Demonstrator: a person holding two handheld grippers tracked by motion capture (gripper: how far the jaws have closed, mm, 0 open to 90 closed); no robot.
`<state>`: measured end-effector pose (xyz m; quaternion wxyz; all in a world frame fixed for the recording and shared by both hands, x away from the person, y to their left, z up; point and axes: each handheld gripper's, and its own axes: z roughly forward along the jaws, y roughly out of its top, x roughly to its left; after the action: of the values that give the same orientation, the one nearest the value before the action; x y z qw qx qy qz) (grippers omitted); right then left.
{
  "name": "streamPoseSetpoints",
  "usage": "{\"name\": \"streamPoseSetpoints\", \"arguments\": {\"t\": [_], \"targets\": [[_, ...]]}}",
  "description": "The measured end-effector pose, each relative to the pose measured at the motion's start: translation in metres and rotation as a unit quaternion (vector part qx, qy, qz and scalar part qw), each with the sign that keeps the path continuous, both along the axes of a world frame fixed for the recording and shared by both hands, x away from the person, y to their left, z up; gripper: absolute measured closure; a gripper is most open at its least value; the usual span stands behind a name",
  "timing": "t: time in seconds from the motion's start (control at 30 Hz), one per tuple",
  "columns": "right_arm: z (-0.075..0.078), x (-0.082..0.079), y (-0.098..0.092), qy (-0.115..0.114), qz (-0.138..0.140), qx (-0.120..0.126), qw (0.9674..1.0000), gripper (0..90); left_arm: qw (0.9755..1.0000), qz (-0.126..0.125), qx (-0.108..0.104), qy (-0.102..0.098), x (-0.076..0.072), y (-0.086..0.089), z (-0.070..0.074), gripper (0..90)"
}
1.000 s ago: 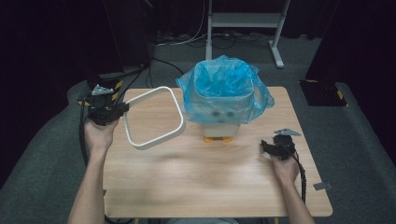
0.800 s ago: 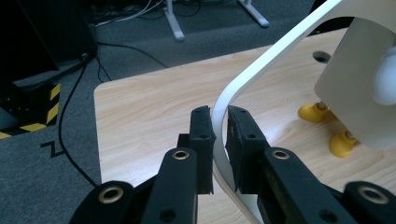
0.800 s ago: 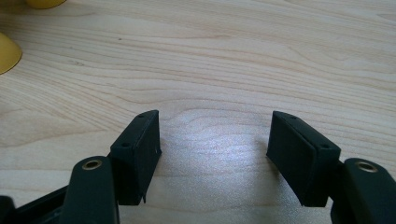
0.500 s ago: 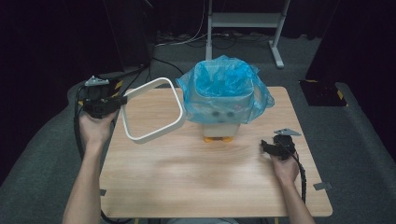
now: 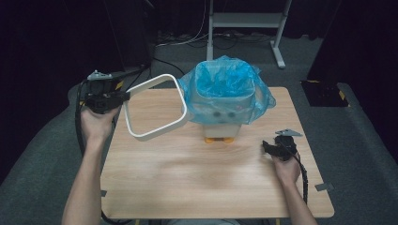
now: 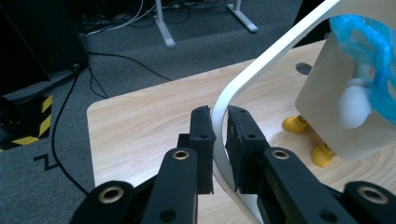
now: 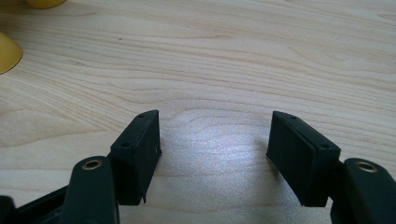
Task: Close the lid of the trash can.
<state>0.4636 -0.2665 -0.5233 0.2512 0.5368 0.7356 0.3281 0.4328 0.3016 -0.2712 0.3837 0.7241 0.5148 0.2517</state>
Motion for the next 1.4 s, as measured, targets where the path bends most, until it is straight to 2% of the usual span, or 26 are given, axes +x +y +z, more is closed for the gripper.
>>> {"name": "streamPoseSetpoints", "arguments": {"t": [0.63, 0.97, 1.17, 1.37, 1.4], "targets": [[0.000, 0.000, 0.000, -0.001, 0.003, 0.000, 1.0000, 34.3, 0.9997, -0.020, 0.009, -0.010, 0.006, -0.012, 0.026, 80.7], [0.000, 0.000, 0.001, -0.001, 0.002, 0.000, 1.0000, 34.3, 0.9986, -0.048, 0.018, -0.014, 0.020, -0.037, 0.040, 80.7], [0.000, 0.000, 0.001, -0.001, 0.002, 0.000, 1.0000, 34.3, 0.9977, -0.065, 0.017, -0.011, 0.031, -0.055, 0.044, 80.6], [0.000, -0.001, 0.002, -0.001, 0.002, -0.003, 1.0000, 34.2, 0.9969, -0.076, 0.009, -0.020, 0.048, -0.072, 0.060, 80.7], [0.000, -0.001, 0.002, -0.001, 0.002, -0.003, 1.0000, 34.2, 0.9966, -0.078, 0.013, -0.020, 0.052, -0.076, 0.063, 80.7]]}}
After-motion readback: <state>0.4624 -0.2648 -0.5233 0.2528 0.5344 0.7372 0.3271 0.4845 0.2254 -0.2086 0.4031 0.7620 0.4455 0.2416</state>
